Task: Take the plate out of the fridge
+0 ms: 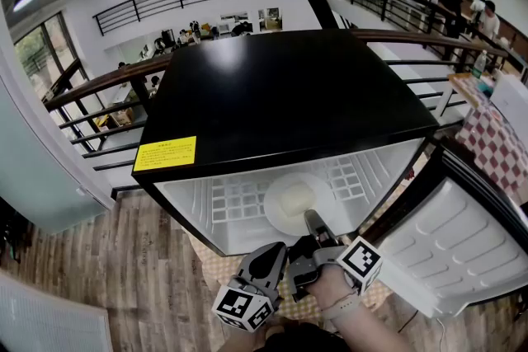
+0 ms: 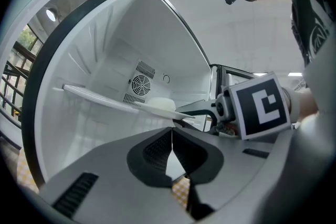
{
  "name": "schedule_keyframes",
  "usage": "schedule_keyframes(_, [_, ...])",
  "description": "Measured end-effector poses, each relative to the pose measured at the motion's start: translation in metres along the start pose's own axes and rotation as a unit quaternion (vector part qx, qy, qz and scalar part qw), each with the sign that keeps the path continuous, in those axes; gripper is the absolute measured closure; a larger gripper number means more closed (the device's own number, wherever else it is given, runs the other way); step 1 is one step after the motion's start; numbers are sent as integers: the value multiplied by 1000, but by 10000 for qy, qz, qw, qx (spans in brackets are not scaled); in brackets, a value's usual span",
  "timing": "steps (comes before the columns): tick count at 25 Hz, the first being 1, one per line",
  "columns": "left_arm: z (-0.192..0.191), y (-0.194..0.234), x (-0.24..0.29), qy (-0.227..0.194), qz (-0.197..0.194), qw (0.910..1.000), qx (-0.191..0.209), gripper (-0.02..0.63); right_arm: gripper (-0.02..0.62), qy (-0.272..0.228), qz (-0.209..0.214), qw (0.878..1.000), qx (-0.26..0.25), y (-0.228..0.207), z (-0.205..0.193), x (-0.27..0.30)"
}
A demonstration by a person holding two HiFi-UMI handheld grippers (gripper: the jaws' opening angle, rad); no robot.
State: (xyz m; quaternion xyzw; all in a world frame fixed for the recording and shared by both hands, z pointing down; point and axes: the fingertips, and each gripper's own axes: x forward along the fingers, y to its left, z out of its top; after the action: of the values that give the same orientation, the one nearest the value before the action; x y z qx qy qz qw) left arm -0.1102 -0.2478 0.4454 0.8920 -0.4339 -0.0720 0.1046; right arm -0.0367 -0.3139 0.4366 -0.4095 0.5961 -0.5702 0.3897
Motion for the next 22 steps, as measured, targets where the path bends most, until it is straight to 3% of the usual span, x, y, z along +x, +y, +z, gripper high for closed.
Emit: schedule_keyframes(22, [4, 7, -9, -27, 96, 9999, 28, 595, 543, 72, 318, 9993, 189, 4, -2, -16])
